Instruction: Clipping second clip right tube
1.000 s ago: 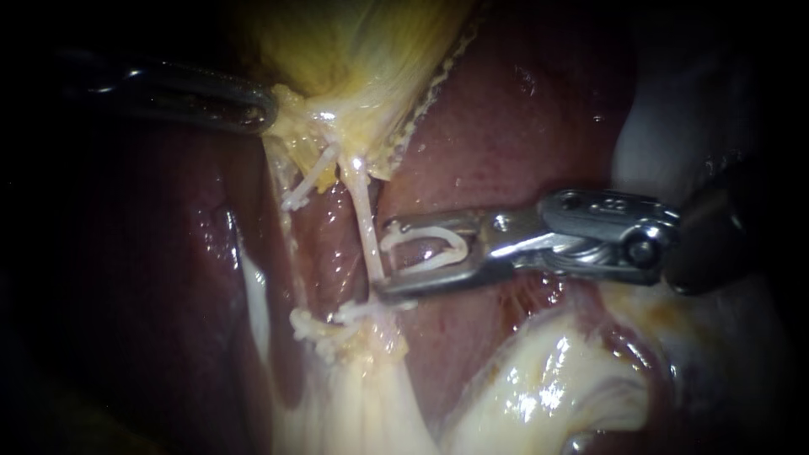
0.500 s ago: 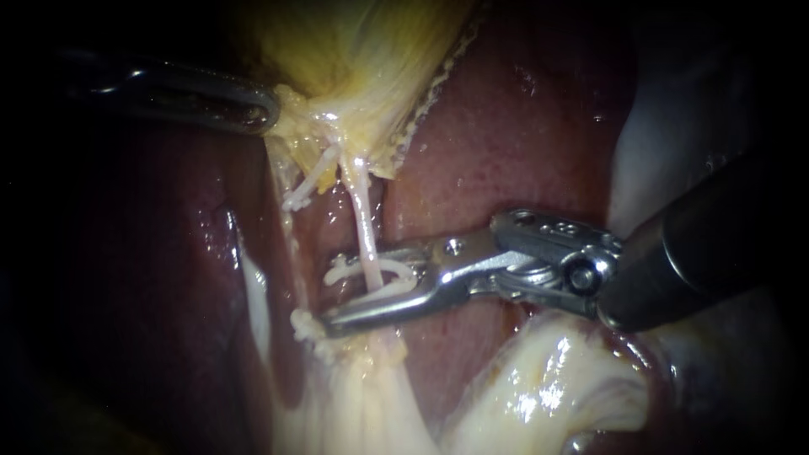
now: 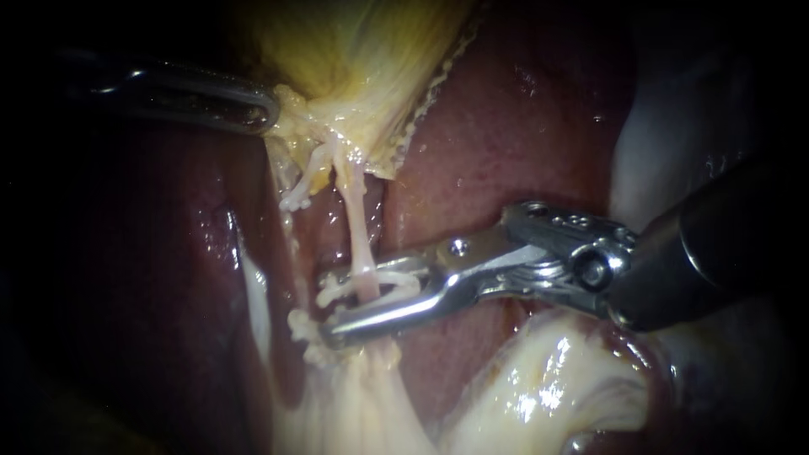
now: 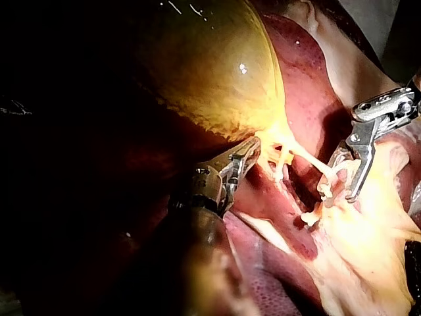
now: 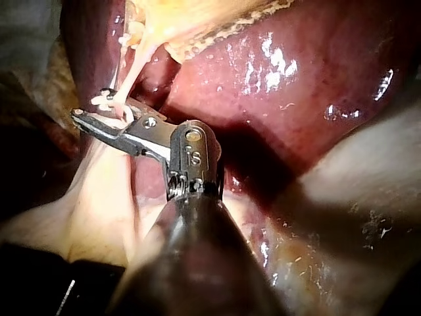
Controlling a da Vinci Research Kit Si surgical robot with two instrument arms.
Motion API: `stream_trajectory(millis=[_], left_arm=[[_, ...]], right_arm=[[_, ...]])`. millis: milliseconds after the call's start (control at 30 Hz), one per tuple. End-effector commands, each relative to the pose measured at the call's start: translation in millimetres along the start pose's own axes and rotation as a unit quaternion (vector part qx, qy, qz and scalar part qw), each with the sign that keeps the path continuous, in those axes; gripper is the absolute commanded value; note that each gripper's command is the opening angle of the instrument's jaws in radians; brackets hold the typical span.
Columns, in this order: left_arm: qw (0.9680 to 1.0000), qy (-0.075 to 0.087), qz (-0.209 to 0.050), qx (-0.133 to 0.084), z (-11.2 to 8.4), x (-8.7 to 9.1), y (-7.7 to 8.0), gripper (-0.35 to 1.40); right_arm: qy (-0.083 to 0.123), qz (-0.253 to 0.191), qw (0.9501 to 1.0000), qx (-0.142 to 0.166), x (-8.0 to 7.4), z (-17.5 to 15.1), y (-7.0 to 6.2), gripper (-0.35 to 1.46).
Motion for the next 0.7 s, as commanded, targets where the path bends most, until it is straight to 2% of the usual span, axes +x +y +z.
stream_trajectory(millis=[33, 200, 233, 267, 300, 700], left_arm=[[1.0000, 0.000, 0.000, 0.000, 0.0, 0.0, 0.0, -0.35], [1.0000, 0.000, 0.000, 0.000, 0.0, 0.0, 0.0, -0.35], [1.0000, 0.000, 0.000, 0.000, 0.0, 0.0, 0.0, -0.35], [1.0000, 0.000, 0.000, 0.000, 0.0, 0.0, 0.0, -0.35], [1.0000, 0.000, 0.000, 0.000, 0.0, 0.0, 0.0, -0.35], [1.0000, 0.000, 0.000, 0.000, 0.1, 0.0, 0.0, -0.35]], right_arm=[[0.000, 0.004, 1.0000, 0.000, -0.1, 0.0, 0.1, 0.14], [-0.001, 0.018, 0.9998, 0.001, -0.2, -0.3, 0.0, -0.09], [-0.002, 0.021, 0.9998, 0.001, -0.2, -0.3, 0.0, -0.16], [-0.002, 0.027, 0.9996, 0.001, -0.2, -0.4, 0.0, -0.31], [-0.001, 0.033, 0.9994, 0.002, -0.3, -0.5, 0.0, -0.35], [-0.006, 0.033, 0.9994, -0.001, -0.4, -0.8, 0.4, -0.35]])
